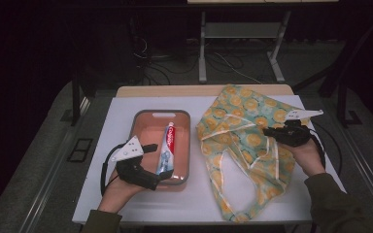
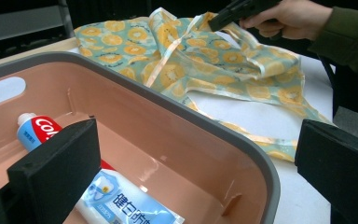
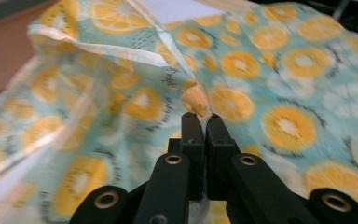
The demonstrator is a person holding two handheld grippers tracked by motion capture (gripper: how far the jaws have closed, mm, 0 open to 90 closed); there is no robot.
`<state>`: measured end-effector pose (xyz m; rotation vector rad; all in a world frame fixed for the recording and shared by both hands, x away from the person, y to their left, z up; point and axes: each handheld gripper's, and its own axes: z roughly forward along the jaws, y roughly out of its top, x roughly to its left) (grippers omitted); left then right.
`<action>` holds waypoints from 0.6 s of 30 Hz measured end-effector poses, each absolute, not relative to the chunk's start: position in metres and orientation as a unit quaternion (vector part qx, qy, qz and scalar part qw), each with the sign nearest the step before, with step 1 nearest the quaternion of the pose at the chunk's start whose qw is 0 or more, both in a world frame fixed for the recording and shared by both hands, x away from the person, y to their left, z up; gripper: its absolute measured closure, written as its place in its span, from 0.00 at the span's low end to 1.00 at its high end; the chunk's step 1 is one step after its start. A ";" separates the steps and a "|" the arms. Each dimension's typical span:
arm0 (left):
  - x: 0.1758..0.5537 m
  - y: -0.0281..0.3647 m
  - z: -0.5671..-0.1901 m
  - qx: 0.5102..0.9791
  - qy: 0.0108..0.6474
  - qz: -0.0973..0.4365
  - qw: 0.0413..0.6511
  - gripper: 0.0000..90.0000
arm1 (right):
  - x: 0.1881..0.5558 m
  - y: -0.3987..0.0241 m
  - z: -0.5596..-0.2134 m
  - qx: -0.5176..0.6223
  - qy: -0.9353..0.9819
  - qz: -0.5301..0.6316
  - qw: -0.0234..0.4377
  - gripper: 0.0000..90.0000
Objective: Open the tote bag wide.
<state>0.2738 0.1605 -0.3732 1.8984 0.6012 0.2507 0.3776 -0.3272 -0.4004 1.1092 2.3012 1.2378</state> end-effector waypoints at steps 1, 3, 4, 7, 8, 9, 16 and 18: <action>0.274 0.160 -0.374 0.799 0.253 0.105 0.536 0.00 | 0.380 -0.330 -0.404 0.394 0.799 0.429 0.149 0.97; 0.274 0.159 -0.375 0.802 0.252 0.104 0.532 0.00 | 0.384 -0.336 -0.413 0.411 0.797 0.418 0.145 0.97; 0.274 0.159 -0.375 0.801 0.252 0.104 0.532 0.00 | 0.386 -0.338 -0.418 0.417 0.799 0.409 0.146 0.97; 0.274 0.158 -0.376 0.803 0.252 0.103 0.530 0.00 | 0.391 -0.344 -0.431 0.435 0.799 0.392 0.137 0.97; 0.274 0.158 -0.376 0.804 0.251 0.103 0.530 0.00 | 0.393 -0.345 -0.435 0.440 0.800 0.386 0.135 0.97; 0.274 0.158 -0.376 0.804 0.252 0.102 0.530 0.00 | 0.394 -0.347 -0.438 0.444 0.800 0.381 0.133 0.97; 0.273 0.158 -0.377 0.804 0.253 0.102 0.528 0.00 | 0.397 -0.345 -0.451 0.451 0.812 0.351 0.119 0.85; 0.274 0.158 -0.377 0.805 0.252 0.102 0.527 0.00 | 0.395 -0.345 -0.447 0.456 0.807 0.355 0.119 0.74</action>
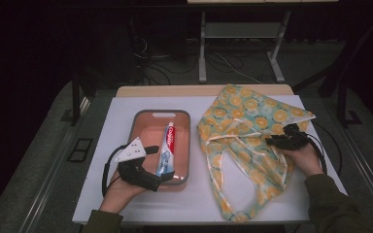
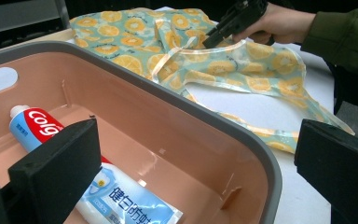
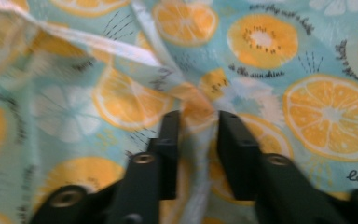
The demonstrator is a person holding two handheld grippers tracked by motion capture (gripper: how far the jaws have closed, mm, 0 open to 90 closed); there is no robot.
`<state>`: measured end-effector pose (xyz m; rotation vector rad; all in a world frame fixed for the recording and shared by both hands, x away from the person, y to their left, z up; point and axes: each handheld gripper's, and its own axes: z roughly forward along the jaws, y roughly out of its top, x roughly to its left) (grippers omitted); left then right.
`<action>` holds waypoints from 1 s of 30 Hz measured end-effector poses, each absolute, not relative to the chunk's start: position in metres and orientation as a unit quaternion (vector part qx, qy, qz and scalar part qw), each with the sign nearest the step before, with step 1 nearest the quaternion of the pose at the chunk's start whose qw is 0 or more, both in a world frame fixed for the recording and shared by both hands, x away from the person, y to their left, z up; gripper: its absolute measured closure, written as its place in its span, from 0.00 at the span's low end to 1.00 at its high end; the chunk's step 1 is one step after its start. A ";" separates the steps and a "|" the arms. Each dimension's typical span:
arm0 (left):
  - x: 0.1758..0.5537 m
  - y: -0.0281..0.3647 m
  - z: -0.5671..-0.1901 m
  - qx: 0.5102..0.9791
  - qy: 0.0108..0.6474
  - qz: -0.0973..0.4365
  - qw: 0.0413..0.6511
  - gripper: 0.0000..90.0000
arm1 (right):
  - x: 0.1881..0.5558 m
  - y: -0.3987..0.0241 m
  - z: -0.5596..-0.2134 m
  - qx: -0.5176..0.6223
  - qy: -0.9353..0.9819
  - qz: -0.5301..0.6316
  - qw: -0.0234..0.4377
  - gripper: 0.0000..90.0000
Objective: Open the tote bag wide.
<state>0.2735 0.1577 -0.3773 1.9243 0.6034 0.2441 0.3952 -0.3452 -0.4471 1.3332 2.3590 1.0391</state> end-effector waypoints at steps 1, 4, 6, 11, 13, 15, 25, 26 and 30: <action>0.274 0.158 -0.377 0.805 0.253 0.102 0.527 0.00 | 0.394 -0.345 -0.443 0.459 0.802 0.364 0.117 0.68; 0.273 0.158 -0.377 0.805 0.252 0.102 0.527 0.00 | 0.386 -0.346 -0.423 0.453 0.790 0.392 0.130 0.52; 0.274 0.158 -0.377 0.805 0.253 0.102 0.527 0.00 | 0.378 -0.345 -0.408 0.444 0.786 0.409 0.135 0.45; 0.273 0.158 -0.377 0.806 0.253 0.102 0.526 0.00 | 0.352 -0.333 -0.383 0.404 0.799 0.427 0.127 0.39; 0.274 0.158 -0.377 0.806 0.253 0.102 0.525 0.00 | 0.342 -0.323 -0.380 0.384 0.810 0.427 0.117 0.41; 0.274 0.158 -0.377 0.806 0.253 0.102 0.525 0.00 | 0.331 -0.311 -0.380 0.359 0.825 0.425 0.100 0.45; 0.273 0.157 -0.378 0.807 0.252 0.103 0.524 0.00 | 0.295 -0.260 -0.412 0.282 0.890 0.352 0.066 0.66; 0.273 0.157 -0.377 0.807 0.252 0.103 0.524 0.00 | 0.298 -0.257 -0.422 0.286 0.897 0.327 0.081 0.65; 0.273 0.157 -0.378 0.808 0.251 0.103 0.523 0.00 | 0.303 -0.259 -0.433 0.293 0.899 0.312 0.087 0.62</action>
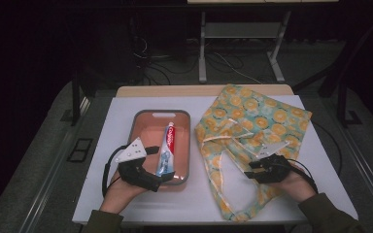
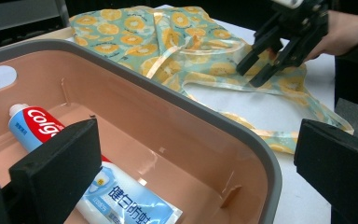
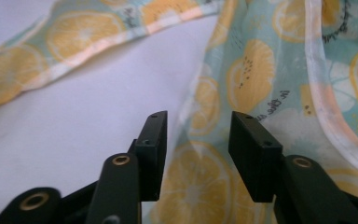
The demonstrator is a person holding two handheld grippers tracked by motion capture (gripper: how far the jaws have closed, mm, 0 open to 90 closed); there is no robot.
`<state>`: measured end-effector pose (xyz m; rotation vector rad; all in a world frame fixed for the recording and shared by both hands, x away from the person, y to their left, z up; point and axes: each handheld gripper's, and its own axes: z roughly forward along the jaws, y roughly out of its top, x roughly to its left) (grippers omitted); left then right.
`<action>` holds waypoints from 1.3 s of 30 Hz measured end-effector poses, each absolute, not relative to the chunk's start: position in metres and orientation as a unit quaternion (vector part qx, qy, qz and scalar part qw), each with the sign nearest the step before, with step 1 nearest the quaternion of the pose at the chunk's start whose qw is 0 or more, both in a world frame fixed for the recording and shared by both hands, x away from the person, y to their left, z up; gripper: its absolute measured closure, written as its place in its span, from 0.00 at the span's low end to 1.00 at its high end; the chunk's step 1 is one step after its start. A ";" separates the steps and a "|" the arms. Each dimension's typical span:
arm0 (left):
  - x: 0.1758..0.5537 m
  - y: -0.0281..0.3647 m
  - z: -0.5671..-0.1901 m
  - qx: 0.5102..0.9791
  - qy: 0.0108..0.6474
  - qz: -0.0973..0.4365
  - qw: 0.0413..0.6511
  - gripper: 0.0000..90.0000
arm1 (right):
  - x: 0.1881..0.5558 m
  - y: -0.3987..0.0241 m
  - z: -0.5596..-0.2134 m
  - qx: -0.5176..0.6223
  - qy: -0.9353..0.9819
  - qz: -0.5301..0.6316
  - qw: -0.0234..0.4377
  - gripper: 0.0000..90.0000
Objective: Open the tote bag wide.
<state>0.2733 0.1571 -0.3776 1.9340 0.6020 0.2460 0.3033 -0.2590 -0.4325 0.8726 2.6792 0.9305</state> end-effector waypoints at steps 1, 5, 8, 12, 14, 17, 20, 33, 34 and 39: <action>0.273 0.157 -0.378 0.808 0.252 0.102 0.523 0.00 | 0.305 -0.259 -0.435 0.295 0.899 0.311 0.085 0.61; 0.273 0.157 -0.378 0.808 0.252 0.102 0.523 0.00 | 0.308 -0.256 -0.442 0.288 0.903 0.309 0.082 0.56; 0.273 0.157 -0.378 0.808 0.252 0.102 0.523 0.00 | 0.309 -0.257 -0.442 0.280 0.903 0.313 0.088 0.80; 0.273 0.157 -0.378 0.808 0.252 0.103 0.522 0.00 | 0.311 -0.259 -0.442 0.278 0.904 0.311 0.094 0.98; 0.273 0.157 -0.378 0.808 0.253 0.102 0.522 0.00 | 0.311 -0.259 -0.441 0.279 0.905 0.310 0.089 0.99; 0.273 0.157 -0.378 0.808 0.252 0.101 0.522 0.00 | 0.305 -0.259 -0.438 0.272 0.906 0.315 0.074 0.99; 0.273 0.157 -0.378 0.808 0.253 0.101 0.523 0.00 | 0.293 -0.254 -0.431 0.259 0.906 0.330 0.058 0.99; 0.274 0.157 -0.378 0.809 0.253 0.102 0.521 0.00 | 0.257 -0.226 -0.428 0.190 0.916 0.353 0.003 0.77; 0.274 0.157 -0.378 0.809 0.253 0.102 0.521 0.00 | 0.257 -0.228 -0.423 0.194 0.909 0.369 0.007 0.73; 0.274 0.156 -0.378 0.808 0.254 0.102 0.522 0.00 | 0.268 -0.232 -0.408 0.216 0.889 0.402 0.045 0.62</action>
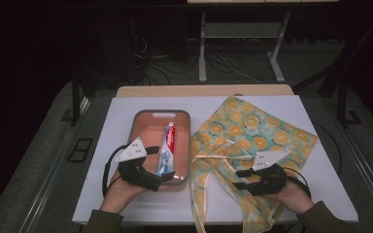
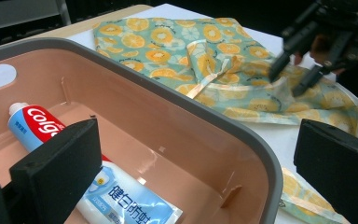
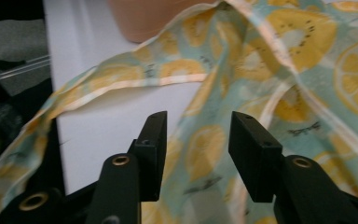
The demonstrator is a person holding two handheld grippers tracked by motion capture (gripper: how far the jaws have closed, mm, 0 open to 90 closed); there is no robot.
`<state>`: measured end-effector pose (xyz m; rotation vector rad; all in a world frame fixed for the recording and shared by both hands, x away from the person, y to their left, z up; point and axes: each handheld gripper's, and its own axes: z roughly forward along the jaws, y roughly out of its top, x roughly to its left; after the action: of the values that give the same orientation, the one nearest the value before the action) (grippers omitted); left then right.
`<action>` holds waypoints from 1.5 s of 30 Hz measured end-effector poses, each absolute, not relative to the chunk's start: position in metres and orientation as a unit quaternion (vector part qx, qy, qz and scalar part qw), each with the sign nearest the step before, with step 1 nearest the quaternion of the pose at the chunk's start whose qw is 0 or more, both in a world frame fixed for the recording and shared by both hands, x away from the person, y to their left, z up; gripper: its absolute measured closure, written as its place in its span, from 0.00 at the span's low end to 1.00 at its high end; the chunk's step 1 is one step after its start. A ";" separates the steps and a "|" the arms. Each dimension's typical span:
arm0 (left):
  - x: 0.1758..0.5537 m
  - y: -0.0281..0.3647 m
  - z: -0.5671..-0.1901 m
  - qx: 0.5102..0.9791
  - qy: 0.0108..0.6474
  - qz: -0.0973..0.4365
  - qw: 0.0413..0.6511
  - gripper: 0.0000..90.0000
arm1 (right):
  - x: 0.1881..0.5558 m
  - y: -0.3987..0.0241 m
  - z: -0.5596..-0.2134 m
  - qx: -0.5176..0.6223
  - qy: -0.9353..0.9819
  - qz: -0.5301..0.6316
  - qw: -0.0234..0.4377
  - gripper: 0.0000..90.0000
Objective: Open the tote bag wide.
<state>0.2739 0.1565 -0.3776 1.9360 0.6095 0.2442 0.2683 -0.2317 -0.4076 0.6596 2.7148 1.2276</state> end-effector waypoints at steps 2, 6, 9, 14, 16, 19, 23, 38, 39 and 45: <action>0.274 0.156 -0.378 0.809 0.254 0.102 0.521 0.00 | 0.276 -0.228 -0.411 0.220 0.890 0.395 0.056 0.59; 0.274 0.157 -0.378 0.808 0.255 0.102 0.521 0.00 | 0.296 -0.214 -0.428 0.234 0.902 0.356 0.074 0.45; 0.274 0.157 -0.378 0.808 0.254 0.101 0.522 0.00 | 0.303 -0.210 -0.436 0.238 0.905 0.343 0.077 0.37; 0.274 0.157 -0.378 0.808 0.254 0.100 0.522 0.00 | 0.310 -0.204 -0.448 0.237 0.911 0.329 0.074 0.27; 0.274 0.156 -0.378 0.809 0.254 0.100 0.521 0.00 | 0.311 -0.205 -0.449 0.242 0.909 0.332 0.076 0.32; 0.274 0.156 -0.378 0.808 0.255 0.101 0.521 0.00 | 0.314 -0.210 -0.449 0.250 0.902 0.341 0.081 0.45; 0.274 0.156 -0.378 0.808 0.256 0.101 0.521 0.00 | 0.318 -0.216 -0.448 0.267 0.895 0.347 0.084 0.62; 0.274 0.156 -0.378 0.808 0.255 0.100 0.522 0.00 | 0.328 -0.224 -0.447 0.279 0.890 0.350 0.090 0.97; 0.274 0.156 -0.378 0.808 0.255 0.100 0.522 0.00 | 0.328 -0.225 -0.446 0.280 0.889 0.353 0.088 0.97; 0.274 0.156 -0.378 0.808 0.255 0.100 0.521 0.00 | 0.328 -0.232 -0.437 0.285 0.879 0.372 0.088 0.98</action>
<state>0.2743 0.1562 -0.3776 1.9370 0.6107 0.2395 0.3283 -0.2318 -0.4369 0.8479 2.6166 1.1081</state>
